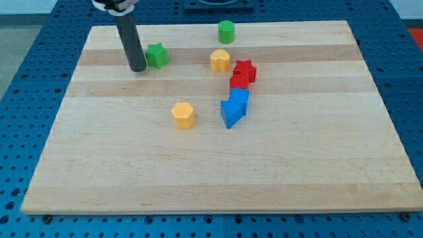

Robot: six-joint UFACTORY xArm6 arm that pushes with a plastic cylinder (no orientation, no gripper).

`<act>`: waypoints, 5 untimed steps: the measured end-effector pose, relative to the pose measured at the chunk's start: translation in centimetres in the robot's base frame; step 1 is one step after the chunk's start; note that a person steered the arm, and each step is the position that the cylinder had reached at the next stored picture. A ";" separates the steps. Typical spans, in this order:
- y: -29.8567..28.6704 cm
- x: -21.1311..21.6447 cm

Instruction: Push the green star diagonally bottom left to the green circle

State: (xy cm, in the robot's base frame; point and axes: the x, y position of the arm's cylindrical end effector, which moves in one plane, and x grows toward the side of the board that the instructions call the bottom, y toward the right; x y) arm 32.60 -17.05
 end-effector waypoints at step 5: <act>7.9 -1.5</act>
State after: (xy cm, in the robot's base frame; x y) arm 31.07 -9.17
